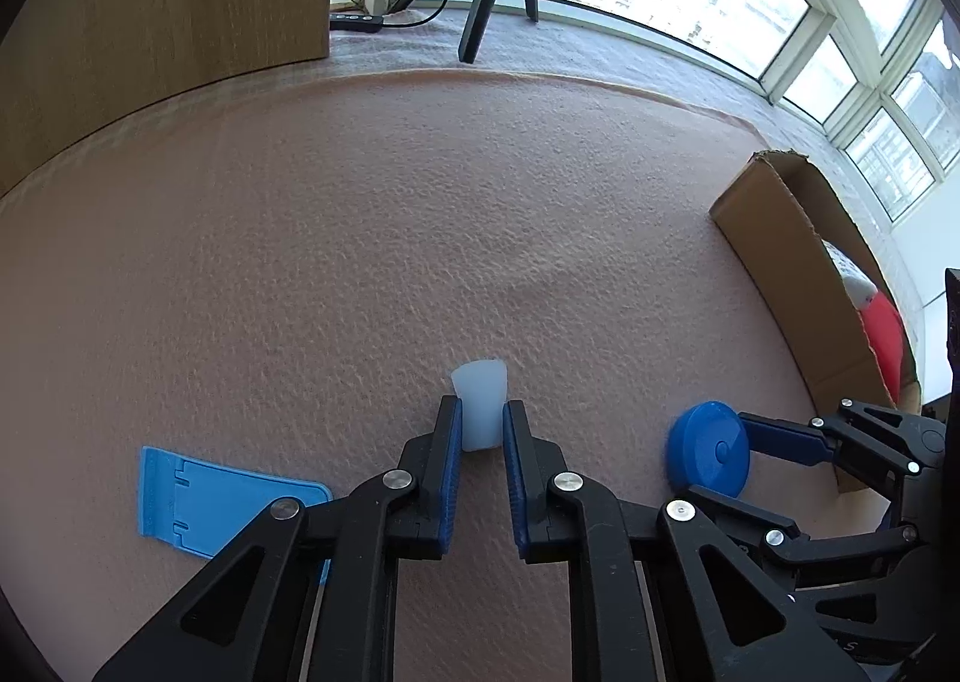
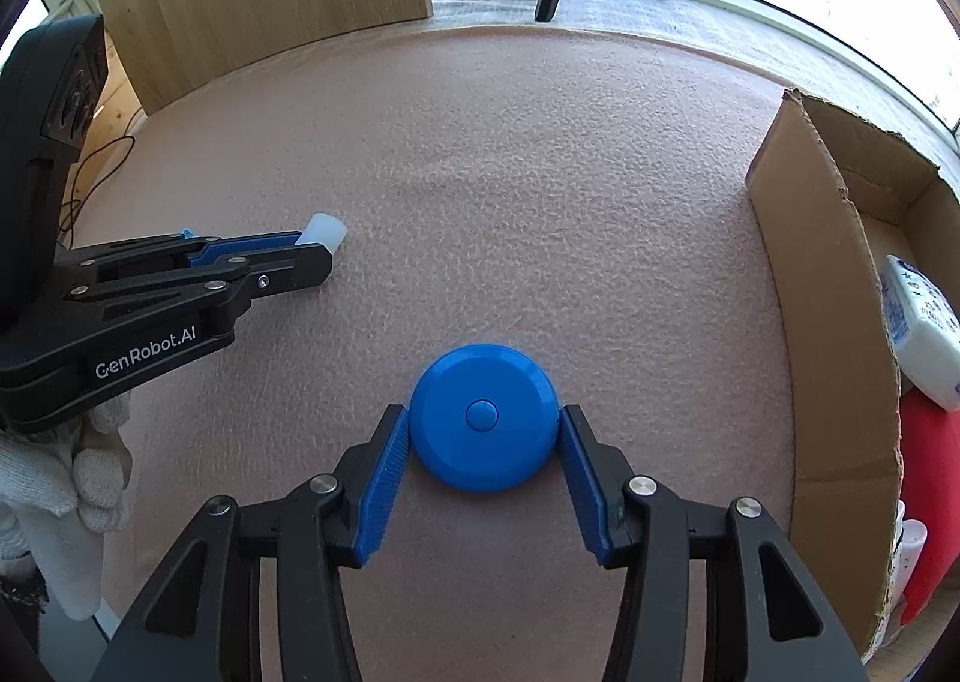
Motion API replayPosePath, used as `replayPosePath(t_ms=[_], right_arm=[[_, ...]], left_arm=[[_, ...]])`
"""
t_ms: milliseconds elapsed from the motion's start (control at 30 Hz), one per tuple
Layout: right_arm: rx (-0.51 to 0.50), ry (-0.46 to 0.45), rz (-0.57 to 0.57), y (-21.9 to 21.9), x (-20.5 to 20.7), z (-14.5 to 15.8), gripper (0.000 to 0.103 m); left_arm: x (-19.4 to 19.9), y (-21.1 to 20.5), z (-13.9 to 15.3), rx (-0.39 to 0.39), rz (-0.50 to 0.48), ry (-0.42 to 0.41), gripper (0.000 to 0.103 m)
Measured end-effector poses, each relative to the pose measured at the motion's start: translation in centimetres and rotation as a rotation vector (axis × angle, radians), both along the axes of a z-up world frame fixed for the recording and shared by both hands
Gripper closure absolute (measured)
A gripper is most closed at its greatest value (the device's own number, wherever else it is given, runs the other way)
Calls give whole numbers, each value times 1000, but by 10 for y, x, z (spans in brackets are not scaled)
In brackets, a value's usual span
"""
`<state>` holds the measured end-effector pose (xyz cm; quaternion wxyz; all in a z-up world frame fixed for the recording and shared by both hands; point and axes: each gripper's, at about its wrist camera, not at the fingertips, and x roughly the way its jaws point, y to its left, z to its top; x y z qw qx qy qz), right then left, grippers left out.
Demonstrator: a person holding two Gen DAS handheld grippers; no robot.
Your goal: Organize objects
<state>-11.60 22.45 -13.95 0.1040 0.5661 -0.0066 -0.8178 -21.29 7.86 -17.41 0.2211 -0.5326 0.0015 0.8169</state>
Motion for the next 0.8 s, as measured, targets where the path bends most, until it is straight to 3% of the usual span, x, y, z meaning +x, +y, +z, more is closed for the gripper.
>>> replayPosePath(t_ms=[400, 633, 800], right_arm=[[-101, 64, -36, 30, 28, 38, 57], [-132, 108, -120, 83, 59, 62, 57], [-102, 144, -183, 124, 76, 75, 57]], left_arm=[[28, 8, 26, 91, -20, 6, 92], [49, 49, 57, 161, -95, 35, 92], [67, 94, 73, 194, -172, 48, 92]])
